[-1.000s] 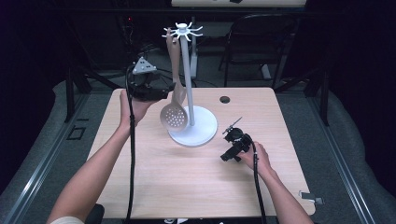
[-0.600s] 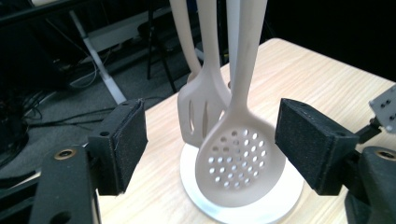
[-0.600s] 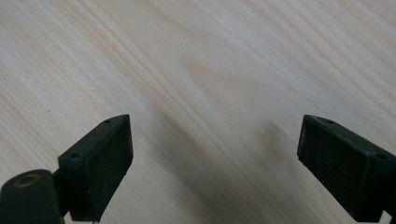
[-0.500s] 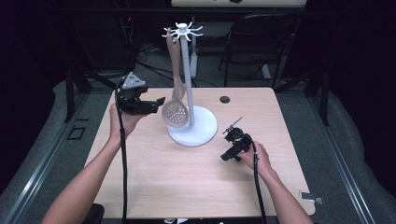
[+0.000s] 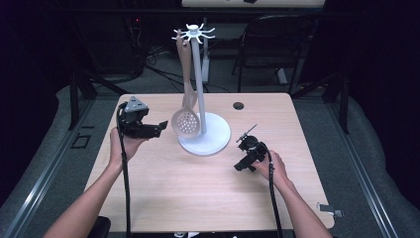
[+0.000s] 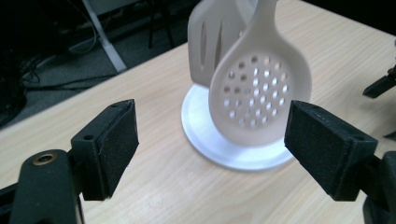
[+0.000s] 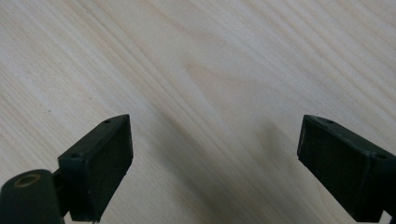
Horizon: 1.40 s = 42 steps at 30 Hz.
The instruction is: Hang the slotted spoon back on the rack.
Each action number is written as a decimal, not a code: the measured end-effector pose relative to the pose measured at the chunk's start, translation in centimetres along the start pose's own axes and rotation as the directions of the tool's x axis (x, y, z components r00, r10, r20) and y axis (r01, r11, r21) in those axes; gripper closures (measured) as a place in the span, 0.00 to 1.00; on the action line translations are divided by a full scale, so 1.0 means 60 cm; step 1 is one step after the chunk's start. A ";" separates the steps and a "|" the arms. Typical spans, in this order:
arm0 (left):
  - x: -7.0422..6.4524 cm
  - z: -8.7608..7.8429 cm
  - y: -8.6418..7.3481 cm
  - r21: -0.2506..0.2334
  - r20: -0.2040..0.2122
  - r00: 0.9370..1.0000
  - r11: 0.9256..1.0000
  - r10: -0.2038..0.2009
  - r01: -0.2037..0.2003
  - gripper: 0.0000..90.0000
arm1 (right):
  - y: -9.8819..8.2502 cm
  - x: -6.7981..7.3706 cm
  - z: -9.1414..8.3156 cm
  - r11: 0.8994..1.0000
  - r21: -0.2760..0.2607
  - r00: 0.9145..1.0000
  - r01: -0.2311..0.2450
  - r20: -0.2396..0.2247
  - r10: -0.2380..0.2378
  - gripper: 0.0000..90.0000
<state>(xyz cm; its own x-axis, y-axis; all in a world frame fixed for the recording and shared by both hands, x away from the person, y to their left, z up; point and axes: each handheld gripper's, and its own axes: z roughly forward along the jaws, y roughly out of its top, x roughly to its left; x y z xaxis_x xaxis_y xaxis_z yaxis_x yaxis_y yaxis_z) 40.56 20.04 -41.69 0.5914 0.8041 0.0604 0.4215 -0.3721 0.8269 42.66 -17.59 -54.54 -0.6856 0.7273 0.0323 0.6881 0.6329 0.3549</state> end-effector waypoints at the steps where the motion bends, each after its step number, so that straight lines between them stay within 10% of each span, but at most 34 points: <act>1: 0.001 0.001 -0.006 0.007 0.001 1.000 1.000 -0.004 0.004 0.19 | 0.000 0.000 0.000 1.000 -0.001 1.000 -0.001 -0.001 0.001 0.11; 23: 0.025 0.026 -0.114 0.161 -0.018 0.997 0.984 -0.078 0.080 0.18 | 0.001 0.004 0.001 1.000 0.005 1.000 0.003 0.000 -0.003 0.11; 42: 0.029 0.058 -0.155 0.248 -0.011 0.995 0.964 -0.097 0.097 0.14 | 0.003 0.006 0.004 1.000 0.019 1.000 0.017 0.007 -0.017 0.11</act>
<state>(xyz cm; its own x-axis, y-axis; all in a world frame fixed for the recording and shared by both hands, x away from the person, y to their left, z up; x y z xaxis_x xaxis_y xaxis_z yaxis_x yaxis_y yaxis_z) 40.04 23.28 -51.20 0.5397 0.8417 -0.0138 0.6340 -0.3956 0.6645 42.58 -17.14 -54.69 -0.6954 0.7184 0.0197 0.6809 0.6498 0.3379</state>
